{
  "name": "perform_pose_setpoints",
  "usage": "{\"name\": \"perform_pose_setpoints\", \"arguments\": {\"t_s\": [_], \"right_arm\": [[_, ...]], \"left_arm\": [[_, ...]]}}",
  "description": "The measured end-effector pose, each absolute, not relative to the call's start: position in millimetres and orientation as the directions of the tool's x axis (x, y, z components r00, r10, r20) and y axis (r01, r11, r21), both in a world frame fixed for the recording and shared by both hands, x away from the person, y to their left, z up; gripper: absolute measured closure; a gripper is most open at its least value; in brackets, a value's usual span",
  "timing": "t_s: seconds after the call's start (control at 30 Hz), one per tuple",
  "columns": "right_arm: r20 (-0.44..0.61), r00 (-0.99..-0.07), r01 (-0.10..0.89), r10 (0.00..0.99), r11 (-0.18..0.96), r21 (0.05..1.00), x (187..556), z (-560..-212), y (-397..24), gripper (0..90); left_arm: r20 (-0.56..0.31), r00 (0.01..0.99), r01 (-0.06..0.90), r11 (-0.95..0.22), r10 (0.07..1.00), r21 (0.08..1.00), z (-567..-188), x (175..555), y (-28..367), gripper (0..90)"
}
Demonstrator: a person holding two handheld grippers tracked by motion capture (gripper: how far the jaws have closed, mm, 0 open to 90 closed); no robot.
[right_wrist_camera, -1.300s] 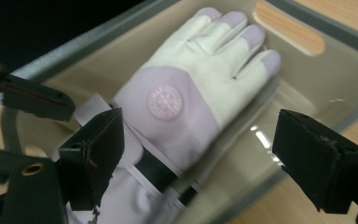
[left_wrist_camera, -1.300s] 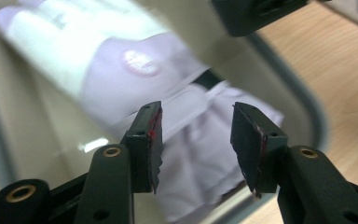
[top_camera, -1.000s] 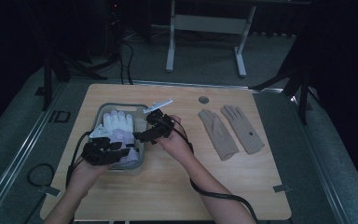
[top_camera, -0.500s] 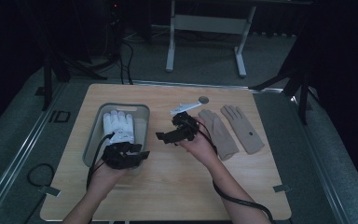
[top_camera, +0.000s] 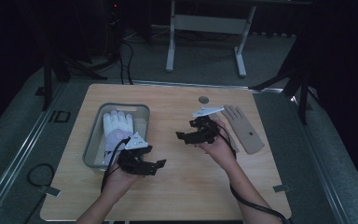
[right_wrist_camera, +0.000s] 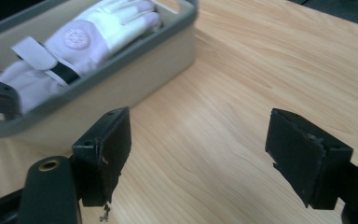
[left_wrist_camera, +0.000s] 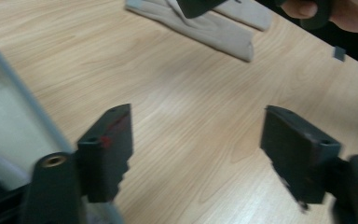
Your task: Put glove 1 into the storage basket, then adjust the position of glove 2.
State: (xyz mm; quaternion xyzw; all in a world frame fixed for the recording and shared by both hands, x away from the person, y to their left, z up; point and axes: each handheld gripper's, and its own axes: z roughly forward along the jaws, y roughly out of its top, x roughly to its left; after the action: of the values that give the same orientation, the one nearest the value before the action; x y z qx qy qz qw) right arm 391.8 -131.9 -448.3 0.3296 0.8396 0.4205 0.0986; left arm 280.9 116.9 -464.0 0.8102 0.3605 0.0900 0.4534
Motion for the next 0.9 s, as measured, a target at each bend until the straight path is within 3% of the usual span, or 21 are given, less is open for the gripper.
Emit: {"name": "perform_pose_setpoints", "arguments": {"t_s": [0.1,0.6,0.83,0.9], "right_arm": [[0.098,-0.751,0.472,0.653,0.428,0.771,393,-451,-146,24.5],[0.049,-0.703,0.476,0.709,0.418,0.774,401,-472,-214,33.5],[-0.028,-0.662,0.475,0.749,0.449,0.757,411,-483,-249,41.2],[-0.030,-0.654,0.483,0.756,0.448,0.752,415,-487,-256,41.4]], "left_arm": [[-0.154,0.732,0.464,-0.321,0.663,0.826,-470,277,110,14.9],[-0.122,0.793,0.390,-0.343,0.597,0.855,-511,265,84,14.5],[-0.115,0.795,0.388,-0.354,0.596,0.851,-528,261,85,13.9],[-0.126,0.789,0.403,-0.351,0.601,0.845,-531,261,86,10.2]]}}
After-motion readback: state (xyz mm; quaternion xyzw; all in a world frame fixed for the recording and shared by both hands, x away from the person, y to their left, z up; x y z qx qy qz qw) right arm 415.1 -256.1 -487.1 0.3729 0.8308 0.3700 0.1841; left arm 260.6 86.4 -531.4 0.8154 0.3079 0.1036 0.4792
